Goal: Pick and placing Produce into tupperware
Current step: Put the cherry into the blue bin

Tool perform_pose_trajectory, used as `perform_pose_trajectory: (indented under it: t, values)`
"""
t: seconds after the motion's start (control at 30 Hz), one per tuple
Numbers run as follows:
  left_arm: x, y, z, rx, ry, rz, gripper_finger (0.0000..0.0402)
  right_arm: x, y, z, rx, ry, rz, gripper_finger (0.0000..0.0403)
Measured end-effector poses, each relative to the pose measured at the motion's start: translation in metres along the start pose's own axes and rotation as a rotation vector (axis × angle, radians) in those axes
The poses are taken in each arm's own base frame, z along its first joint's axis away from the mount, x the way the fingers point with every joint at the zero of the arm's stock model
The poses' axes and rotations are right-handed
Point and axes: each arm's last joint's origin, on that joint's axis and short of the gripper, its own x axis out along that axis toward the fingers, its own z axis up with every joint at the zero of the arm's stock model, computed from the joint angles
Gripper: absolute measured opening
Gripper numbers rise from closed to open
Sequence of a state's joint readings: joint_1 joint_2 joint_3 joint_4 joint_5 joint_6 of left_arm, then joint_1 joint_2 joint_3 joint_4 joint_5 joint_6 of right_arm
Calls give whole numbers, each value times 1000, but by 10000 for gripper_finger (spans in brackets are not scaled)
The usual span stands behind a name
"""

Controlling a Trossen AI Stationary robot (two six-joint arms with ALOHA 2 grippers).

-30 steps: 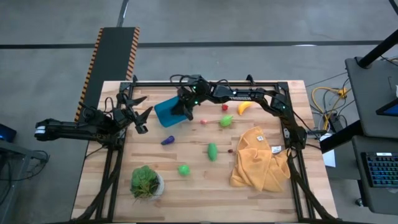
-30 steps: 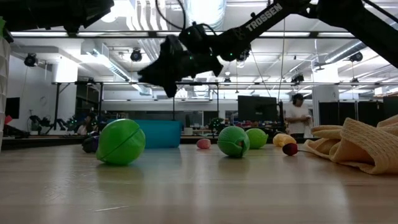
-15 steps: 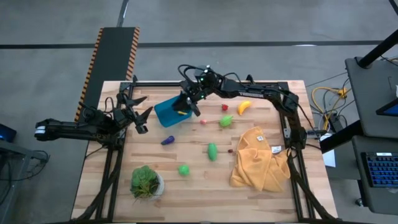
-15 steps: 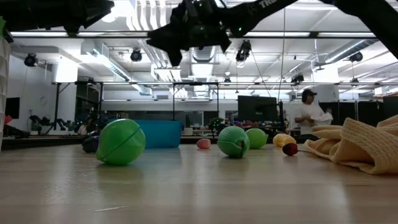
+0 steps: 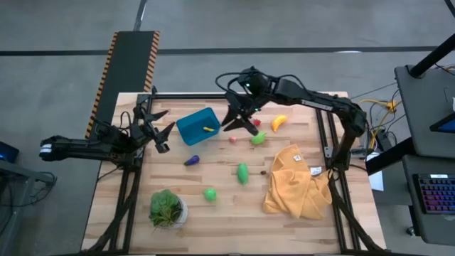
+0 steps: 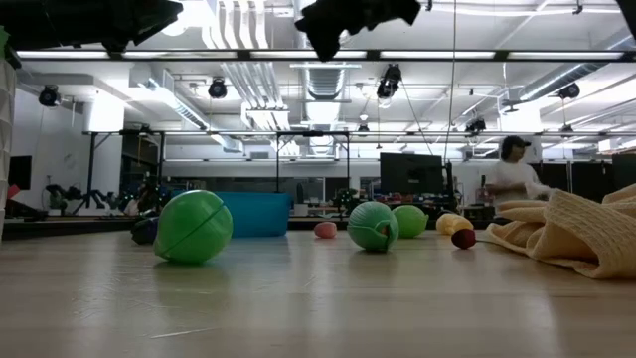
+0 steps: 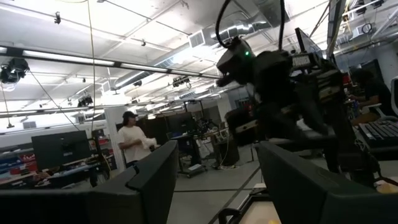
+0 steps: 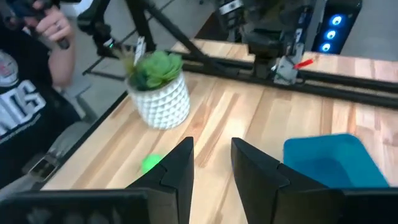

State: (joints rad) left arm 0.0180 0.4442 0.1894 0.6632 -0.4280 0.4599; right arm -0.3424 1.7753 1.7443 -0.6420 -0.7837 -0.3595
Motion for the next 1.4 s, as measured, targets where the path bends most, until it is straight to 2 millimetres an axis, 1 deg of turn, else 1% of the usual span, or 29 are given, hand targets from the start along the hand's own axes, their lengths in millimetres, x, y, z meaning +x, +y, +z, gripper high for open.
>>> perform_pose_trajectory:
  t: [0.07,0.17,0.27,0.33,0.43,0.5,0.57,0.73,0.87,1.0,1.3,1.4]
  values:
    - [0,0,0,0,0,0,209,-8,6,0,1,23,-5,100]
    - [0,0,0,0,0,0,209,-16,12,1,14,73,-70,96]
    - [0,0,0,0,-2,1,209,-18,13,0,16,90,-91,99]
    - [0,0,0,0,-2,0,209,-18,13,0,66,97,-111,112]
    - [0,0,0,0,-2,1,209,-19,14,-4,128,138,-146,150]
    - [0,0,0,0,-2,1,209,-18,15,-6,149,165,-147,184]
    - [0,0,0,0,-1,0,209,-17,16,-7,167,190,-187,222]
    - [0,0,0,0,-2,0,209,-15,15,-8,202,263,-398,304]
    - [0,0,0,0,-1,0,209,-18,11,-10,234,287,-504,341]
    - [0,0,0,0,-2,1,209,-17,12,-10,257,284,-506,353]
    - [0,0,0,0,-2,1,209,-17,13,-11,232,304,-496,341]
    - [0,0,0,0,-1,0,209,-18,14,-14,216,339,-483,341]
